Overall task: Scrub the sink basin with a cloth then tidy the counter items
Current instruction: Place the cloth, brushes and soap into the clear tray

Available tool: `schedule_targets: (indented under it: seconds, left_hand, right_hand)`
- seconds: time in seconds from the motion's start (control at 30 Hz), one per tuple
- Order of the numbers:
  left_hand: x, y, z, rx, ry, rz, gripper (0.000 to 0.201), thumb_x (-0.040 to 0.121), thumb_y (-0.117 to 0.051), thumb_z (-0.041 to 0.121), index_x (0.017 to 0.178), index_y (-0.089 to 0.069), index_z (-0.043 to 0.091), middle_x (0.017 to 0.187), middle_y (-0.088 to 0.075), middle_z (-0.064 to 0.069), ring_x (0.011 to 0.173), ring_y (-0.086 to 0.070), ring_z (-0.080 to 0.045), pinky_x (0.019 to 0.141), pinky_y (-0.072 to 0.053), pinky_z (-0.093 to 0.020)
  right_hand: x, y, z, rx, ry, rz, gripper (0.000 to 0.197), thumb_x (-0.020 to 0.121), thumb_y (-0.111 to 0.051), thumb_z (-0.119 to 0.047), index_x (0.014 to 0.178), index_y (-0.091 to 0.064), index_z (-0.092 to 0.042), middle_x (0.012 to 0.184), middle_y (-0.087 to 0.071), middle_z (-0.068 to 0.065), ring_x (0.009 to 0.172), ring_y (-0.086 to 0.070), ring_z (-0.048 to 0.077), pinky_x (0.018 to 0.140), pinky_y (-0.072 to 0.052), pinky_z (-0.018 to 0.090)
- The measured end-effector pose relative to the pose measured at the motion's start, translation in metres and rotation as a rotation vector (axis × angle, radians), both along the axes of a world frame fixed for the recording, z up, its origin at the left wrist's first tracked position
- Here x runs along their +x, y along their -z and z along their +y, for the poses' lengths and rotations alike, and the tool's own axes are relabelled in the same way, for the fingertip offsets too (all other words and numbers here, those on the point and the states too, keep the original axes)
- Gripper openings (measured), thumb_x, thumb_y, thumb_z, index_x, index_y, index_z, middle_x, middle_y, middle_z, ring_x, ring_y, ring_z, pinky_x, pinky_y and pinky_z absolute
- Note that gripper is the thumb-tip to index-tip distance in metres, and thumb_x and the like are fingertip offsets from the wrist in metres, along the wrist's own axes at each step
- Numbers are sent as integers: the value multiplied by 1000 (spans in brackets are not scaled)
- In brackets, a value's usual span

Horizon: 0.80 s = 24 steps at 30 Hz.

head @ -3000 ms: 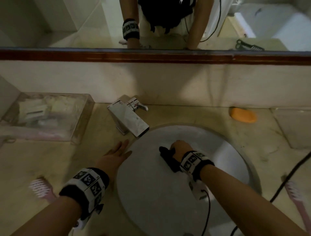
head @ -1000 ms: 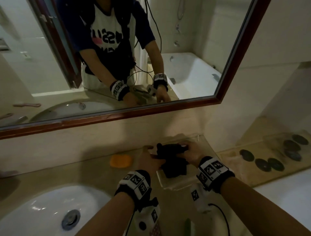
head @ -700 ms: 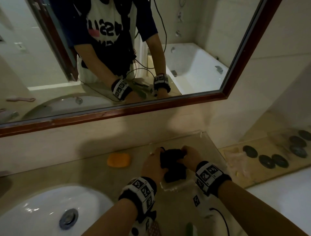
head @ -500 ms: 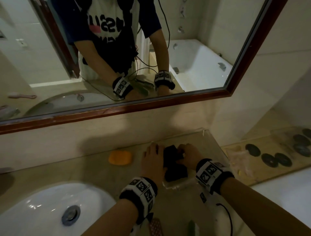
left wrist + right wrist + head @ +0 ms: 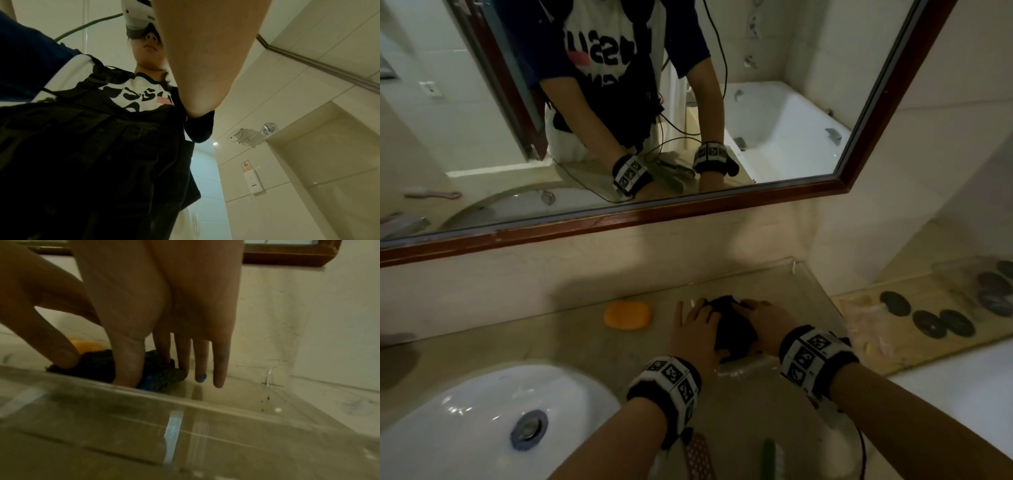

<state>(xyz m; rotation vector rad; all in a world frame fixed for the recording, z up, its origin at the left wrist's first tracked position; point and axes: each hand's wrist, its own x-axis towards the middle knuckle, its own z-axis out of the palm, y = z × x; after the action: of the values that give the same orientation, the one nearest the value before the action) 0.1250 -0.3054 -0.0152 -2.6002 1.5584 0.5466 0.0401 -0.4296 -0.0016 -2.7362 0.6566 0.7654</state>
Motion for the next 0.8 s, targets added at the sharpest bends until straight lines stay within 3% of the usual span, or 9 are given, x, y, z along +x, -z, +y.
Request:
schedule_targets:
  seconds: [0.17, 0.33, 0.43, 0.57, 0.8]
  left_hand:
    - [-5, -18, 25, -109, -49, -42, 58, 95, -47, 34, 147, -26, 21, 159, -20, 0, 150, -5, -18, 122, 3, -44]
    - [-20, -45, 64, -186, -99, -98, 50, 96, -44, 26, 144, -31, 21, 153, -29, -5, 145, -21, -21, 119, -12, -40]
    - [-33, -50, 91, -217, -109, -119, 50, 93, -48, 29, 140, -36, 21, 146, -37, -4, 137, -32, -24, 113, -24, -37]
    - [-57, -43, 128, -188, -130, -52, 51, 92, -50, 37, 139, -36, 22, 141, -41, -5, 131, -39, -25, 109, -29, -38]
    - [-99, -9, 168, -35, -205, 170, 56, 92, -46, 44, 138, -37, 13, 133, -52, -12, 122, -52, -30, 98, -42, -37]
  right_hand:
    - [-14, -11, 11, -36, 109, -72, 86, 81, -68, -35, 149, -17, -28, 157, -19, 6, 136, -35, 30, 109, -39, 47]
    - [-52, -42, 37, -55, 194, -180, 61, 91, -57, -29, 145, -31, -18, 151, -30, 13, 137, -35, 29, 111, -35, 39]
    - [-82, -50, 60, -61, 251, -215, 64, 89, -61, -28, 145, -32, -18, 151, -30, 12, 136, -37, 28, 110, -36, 35]
    - [-122, -48, 101, -56, 354, -206, 61, 87, -63, -32, 141, -39, -17, 145, -37, 10, 130, -42, 27, 106, -39, 33]
    - [-165, -29, 163, -20, 500, -63, 58, 92, -50, -46, 138, -42, -12, 132, -56, 10, 121, -54, 26, 98, -44, 35]
